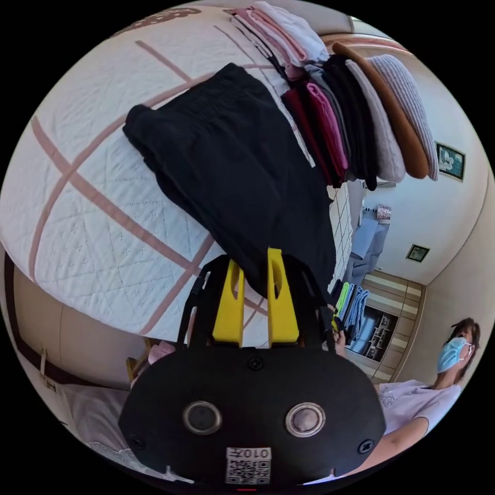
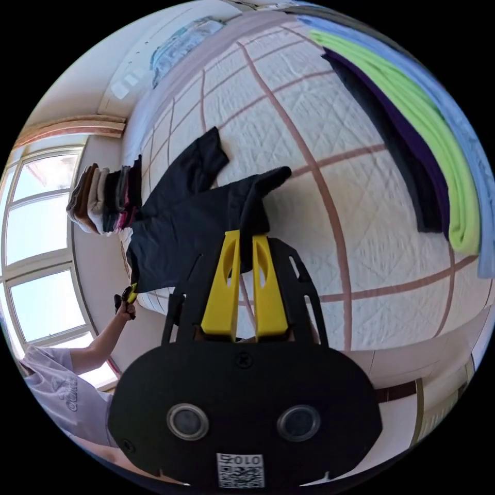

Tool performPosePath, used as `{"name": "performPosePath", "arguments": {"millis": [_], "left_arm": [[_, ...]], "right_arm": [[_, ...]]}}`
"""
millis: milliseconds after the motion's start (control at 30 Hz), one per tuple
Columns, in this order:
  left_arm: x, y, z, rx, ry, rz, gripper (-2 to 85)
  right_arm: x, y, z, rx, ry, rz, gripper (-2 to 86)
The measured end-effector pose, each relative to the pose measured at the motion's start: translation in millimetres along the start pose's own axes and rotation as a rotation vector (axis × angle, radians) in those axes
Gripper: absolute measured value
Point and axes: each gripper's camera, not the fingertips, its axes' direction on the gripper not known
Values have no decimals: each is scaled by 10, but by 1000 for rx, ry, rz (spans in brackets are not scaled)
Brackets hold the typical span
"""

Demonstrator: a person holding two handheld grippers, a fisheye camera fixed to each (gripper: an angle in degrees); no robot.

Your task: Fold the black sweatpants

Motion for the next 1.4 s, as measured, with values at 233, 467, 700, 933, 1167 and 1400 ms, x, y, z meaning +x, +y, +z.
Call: {"name": "performPosePath", "arguments": {"millis": [233,467,700,933,1167,1400], "left_arm": [[-128,327,-441,132,-102,20,102],[488,-44,-1034,276,-429,278,121],[616,-1126,-855,233,-352,286,128],[783,-1600,-453,102,-380,309,91],[913,-1585,-474,85,-495,353,6],[987,-1628,-566,59,-539,335,-1]], "right_arm": [[-105,583,135,52,189,66,67],[-940,561,-72,232,464,-34,108],[-1637,-665,573,96,263,-238,125],[-1837,-1159,1205,-33,288,-237,92],[-1991,-773,1251,-67,443,-287,47],[-1527,-664,803,-24,598,-159,48]]}}
